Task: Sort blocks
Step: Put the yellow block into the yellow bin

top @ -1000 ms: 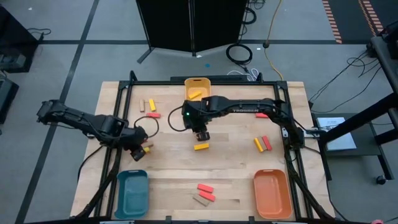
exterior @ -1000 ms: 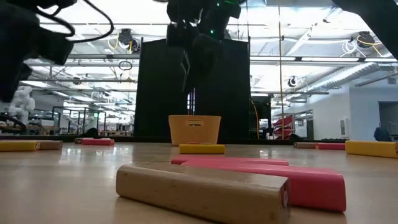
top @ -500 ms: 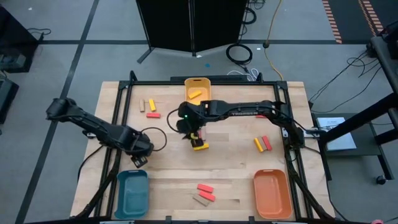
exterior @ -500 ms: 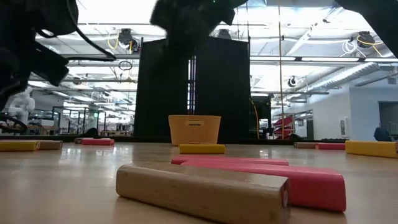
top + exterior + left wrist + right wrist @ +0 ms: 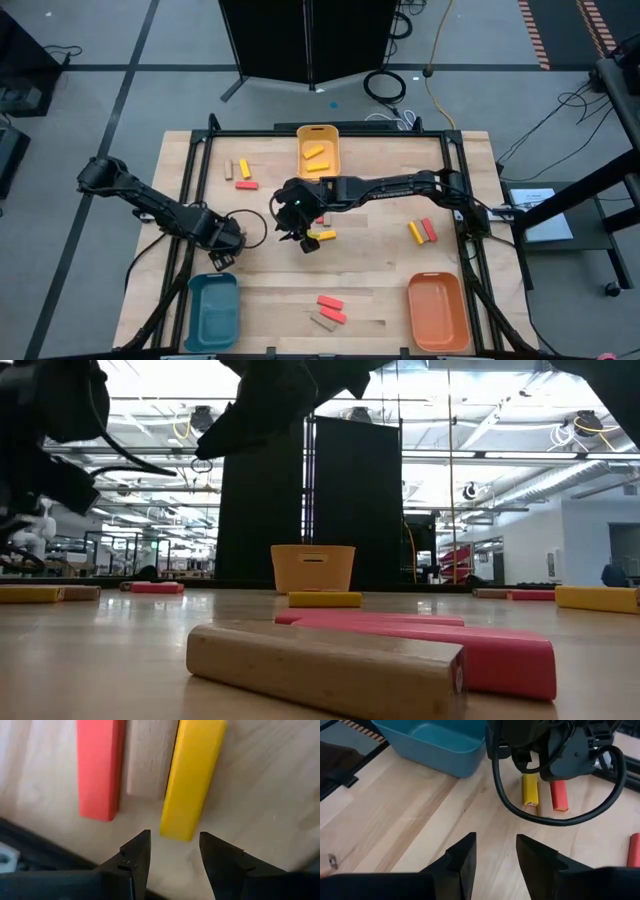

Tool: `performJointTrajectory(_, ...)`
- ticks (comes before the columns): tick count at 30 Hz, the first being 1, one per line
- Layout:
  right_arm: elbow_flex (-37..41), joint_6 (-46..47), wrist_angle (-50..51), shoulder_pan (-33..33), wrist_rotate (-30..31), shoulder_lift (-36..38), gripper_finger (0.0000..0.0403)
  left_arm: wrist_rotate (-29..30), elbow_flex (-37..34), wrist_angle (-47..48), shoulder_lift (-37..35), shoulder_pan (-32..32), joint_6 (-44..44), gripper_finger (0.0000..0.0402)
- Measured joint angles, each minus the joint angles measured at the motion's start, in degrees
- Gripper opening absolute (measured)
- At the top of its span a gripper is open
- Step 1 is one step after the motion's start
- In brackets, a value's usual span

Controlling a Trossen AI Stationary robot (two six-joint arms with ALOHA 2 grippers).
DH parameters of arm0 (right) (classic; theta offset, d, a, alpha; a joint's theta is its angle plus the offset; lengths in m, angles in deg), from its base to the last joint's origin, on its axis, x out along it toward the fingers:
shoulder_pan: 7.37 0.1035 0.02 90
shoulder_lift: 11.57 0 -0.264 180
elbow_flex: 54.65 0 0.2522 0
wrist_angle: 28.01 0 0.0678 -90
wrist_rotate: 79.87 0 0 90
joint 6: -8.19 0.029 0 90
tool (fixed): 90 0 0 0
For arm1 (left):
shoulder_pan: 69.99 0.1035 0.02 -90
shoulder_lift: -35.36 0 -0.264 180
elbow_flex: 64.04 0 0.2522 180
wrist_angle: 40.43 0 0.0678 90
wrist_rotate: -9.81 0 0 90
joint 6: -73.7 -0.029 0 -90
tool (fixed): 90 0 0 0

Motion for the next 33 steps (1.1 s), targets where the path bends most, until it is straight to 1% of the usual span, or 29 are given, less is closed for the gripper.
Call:
performJointTrajectory(6,0.0,0.0,1.2,0.0,0.0,0.0,0.0132,0.6,-2.7,-6.1,-0.1,0.0,-0.1,0.0166)
performJointTrajectory(10,0.0,0.1,1.4,0.0,0.0,0.0,0.0132,0.7,-4.0,-6.5,-0.1,0.0,0.0,0.0166)
performJointTrajectory(17,0.0,1.1,1.6,0.0,0.0,0.0,0.0132,0.6,-4.1,-7.1,-0.1,0.0,-0.2,0.0163)
performJointTrajectory(20,0.0,1.2,1.6,0.0,0.0,0.0,0.0132,0.6,-4.1,-7.2,-0.1,0.0,-0.1,0.0143)
performJointTrajectory(25,0.0,1.6,2.0,0.0,0.0,0.0,0.0132,0.5,-4.1,-7.1,-0.1,0.0,-0.1,0.0088)
performJointTrajectory(33,0.0,1.6,2.1,0.0,0.0,0.0,0.0132,0.5,-3.4,-6.8,-1.3,0.0,-0.2,0.0084)
